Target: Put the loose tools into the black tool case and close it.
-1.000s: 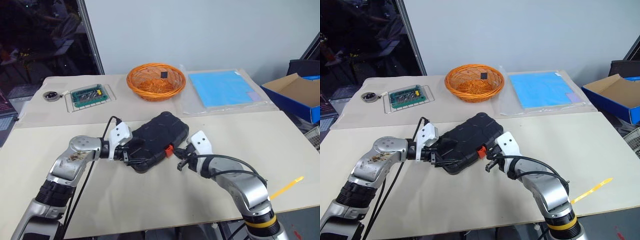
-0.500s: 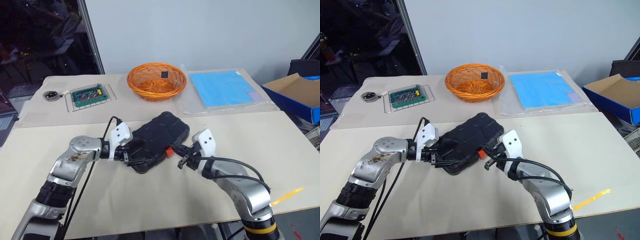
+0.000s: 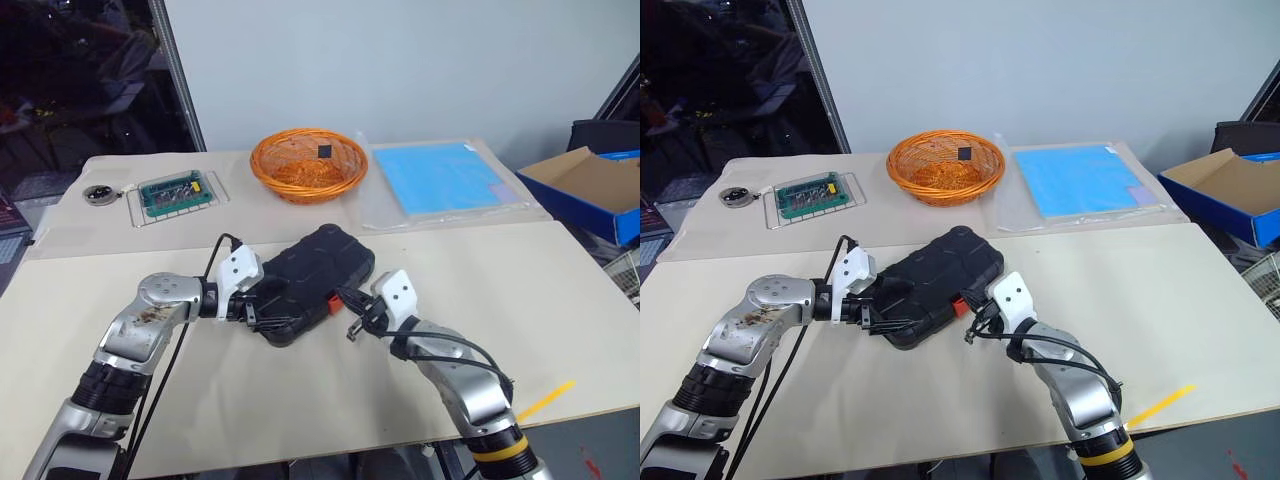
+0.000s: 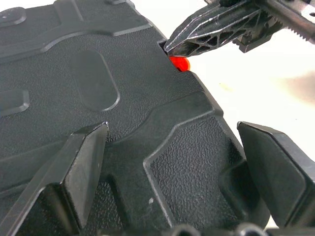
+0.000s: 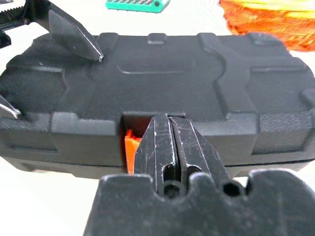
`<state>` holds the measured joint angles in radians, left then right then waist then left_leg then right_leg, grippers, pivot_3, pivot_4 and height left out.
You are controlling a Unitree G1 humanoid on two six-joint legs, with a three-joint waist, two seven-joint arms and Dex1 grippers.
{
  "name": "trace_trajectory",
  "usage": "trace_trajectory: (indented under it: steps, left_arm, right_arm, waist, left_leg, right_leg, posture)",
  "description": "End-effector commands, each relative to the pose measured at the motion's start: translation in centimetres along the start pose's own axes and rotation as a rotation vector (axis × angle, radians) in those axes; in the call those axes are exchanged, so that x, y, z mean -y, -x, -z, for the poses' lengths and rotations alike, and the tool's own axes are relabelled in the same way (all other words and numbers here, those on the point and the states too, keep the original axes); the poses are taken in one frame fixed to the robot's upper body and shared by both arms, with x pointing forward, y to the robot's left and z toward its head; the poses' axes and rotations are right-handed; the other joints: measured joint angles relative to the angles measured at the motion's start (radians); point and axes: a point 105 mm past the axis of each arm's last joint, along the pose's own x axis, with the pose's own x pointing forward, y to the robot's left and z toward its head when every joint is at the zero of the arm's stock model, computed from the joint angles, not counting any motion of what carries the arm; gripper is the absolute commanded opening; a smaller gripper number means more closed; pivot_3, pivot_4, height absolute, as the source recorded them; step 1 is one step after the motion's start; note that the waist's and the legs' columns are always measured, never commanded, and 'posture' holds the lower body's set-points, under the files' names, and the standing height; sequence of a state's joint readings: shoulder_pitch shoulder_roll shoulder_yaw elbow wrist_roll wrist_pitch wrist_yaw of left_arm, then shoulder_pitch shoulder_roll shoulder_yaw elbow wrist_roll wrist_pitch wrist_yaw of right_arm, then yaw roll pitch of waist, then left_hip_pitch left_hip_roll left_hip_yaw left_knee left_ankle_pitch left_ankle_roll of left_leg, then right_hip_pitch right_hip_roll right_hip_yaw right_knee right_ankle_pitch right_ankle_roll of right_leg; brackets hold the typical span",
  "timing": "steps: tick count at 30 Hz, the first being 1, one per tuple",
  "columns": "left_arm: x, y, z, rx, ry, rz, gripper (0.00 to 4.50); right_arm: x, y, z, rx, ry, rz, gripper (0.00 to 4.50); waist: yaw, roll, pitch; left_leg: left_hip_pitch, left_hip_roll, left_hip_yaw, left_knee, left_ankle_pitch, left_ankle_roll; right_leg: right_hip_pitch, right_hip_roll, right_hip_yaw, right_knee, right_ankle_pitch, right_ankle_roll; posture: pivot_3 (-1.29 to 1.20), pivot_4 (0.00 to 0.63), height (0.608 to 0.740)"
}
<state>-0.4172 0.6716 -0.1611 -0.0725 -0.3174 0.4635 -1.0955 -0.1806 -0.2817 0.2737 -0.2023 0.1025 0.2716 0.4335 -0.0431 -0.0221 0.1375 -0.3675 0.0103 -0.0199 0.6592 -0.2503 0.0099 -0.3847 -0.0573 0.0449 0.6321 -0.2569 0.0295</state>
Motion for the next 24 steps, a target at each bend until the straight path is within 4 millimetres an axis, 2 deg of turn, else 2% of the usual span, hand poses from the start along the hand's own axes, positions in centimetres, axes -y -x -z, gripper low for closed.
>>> trace_trajectory:
  steps: [1,5,8,10,13,14,15,17,18,19,21,24]
  left_arm:
    - [0.6,-0.5,2.1,-0.068,0.059,0.021,4.5]
    - [0.6,-0.6,2.1,-0.068,0.058,0.021,4.5]
    - [0.5,-0.5,1.8,-0.042,0.028,0.009,4.5]
    - [0.4,-0.4,0.5,0.042,0.007,-0.007,4.5]
    - [0.4,0.5,-1.5,0.173,0.006,-0.053,4.5]
    - [0.5,1.1,-2.0,0.201,0.0,-0.063,4.5]
    - [0.7,1.7,-2.3,0.227,0.034,-0.061,4.5]
    - [1.2,3.0,-2.4,0.25,0.056,-0.067,4.5]
    - [1.5,3.5,-2.2,0.252,0.074,-0.071,4.5]
    - [1.7,4.1,-2.0,0.251,0.087,-0.079,4.5]
    - [2.2,5.0,-1.6,0.253,0.121,-0.101,4.5]
    - [3.2,6.4,-0.5,0.238,0.169,-0.135,4.5]
  right_arm:
    - [-0.9,-0.2,4.2,-0.135,0.053,-0.017,0.02]
    - [-1.9,-0.1,5.7,-0.174,0.149,-0.071,0.02]
    - [-1.3,0.1,5.0,-0.126,0.15,-0.028,0.02]
    - [-0.1,0.7,3.1,-0.043,0.133,0.03,0.02]
    - [1.4,3.3,-0.2,0.05,0.109,0.049,0.02]
    - [1.5,4.4,-1.3,0.075,0.101,0.03,0.58]
    - [1.3,5.5,-2.3,0.09,0.088,0.003,0.71]
    - [0.6,7.7,-3.6,0.082,0.09,-0.073,1.38]
    - [0.1,8.8,-3.8,0.058,0.094,-0.117,1.87]
    - [-0.2,9.9,-4.1,0.036,0.091,-0.148,2.08]
    - [-0.2,11.6,-4.4,-0.003,0.081,-0.17,2.92]
    - [0.3,13.9,-4.7,-0.063,0.082,-0.164,3.91]
  waist:
    - [-0.002,-0.001,-0.001]
    - [-0.004,-0.001,-0.001]
    - [-0.003,-0.002,-0.001]
    - [-0.001,-0.002,-0.001]
    - [0.004,-0.001,0.0]
    - [0.007,-0.001,0.001]
    - [0.01,0.0,0.002]
    - [0.01,0.0,0.002]
    - [0.006,0.0,0.002]
    - [0.006,0.0,0.002]
    - [0.008,0.0,0.002]
    - [0.017,-0.001,0.003]
  left_leg:
    - [0.001,0.001,0.0,0.0,0.0,0.0]
    - [0.005,0.004,0.001,0.0,0.0,0.0]
    - [0.013,0.005,0.001,-0.002,0.0,0.0]
    - [0.014,0.005,0.001,-0.005,0.0,0.0]
    - [0.01,0.005,0.002,-0.009,0.001,-0.001]
    - [0.005,0.005,0.003,-0.009,0.002,-0.002]
    - [-0.002,0.004,0.002,-0.009,0.003,-0.003]
    - [-0.015,0.004,0.005,-0.008,0.005,-0.005]
    - [-0.021,0.003,0.005,-0.007,0.004,-0.004]
    - [-0.022,0.003,0.005,-0.008,0.003,-0.003]
    - [-0.023,0.003,0.005,-0.009,0.0,-0.001]
    - [-0.022,0.002,0.004,-0.009,-0.003,-0.001]
  right_leg:
    - [0.0,0.001,0.0,0.0,0.0,0.0]
    - [0.001,0.004,0.0,0.001,0.001,-0.001]
    - [0.003,0.004,0.001,0.0,0.0,-0.003]
    - [0.003,0.004,0.001,0.0,-0.002,-0.006]
    - [0.002,0.003,0.003,0.001,0.0,-0.002]
    - [-0.002,0.003,0.003,0.001,0.001,-0.003]
    - [-0.007,0.003,0.002,0.001,0.001,-0.003]
    - [-0.02,0.001,0.003,0.002,0.007,-0.012]
    - [-0.025,0.0,0.002,0.002,0.007,-0.012]
    - [-0.026,0.0,0.002,0.0,0.007,-0.012]
    - [-0.025,-0.001,0.001,-0.002,0.007,-0.011]
    - [-0.023,-0.002,0.0,-0.006,0.006,-0.01]
  posture:
    - [0.0,0.15,0.74]
    - [0.0,0.15,0.74]
    - [0.0,0.15,0.74]
    - [0.0,0.15,0.74]
    - [0.0,0.15,0.74]
    - [0.0,0.15,0.74]
    - [0.0,0.15,0.74]
    - [0.0,0.15,0.74]
    - [0.0,0.15,0.74]
    - [0.0,0.15,0.74]
    - [0.0,0.15,0.74]
    - [0.0,0.15,0.74]
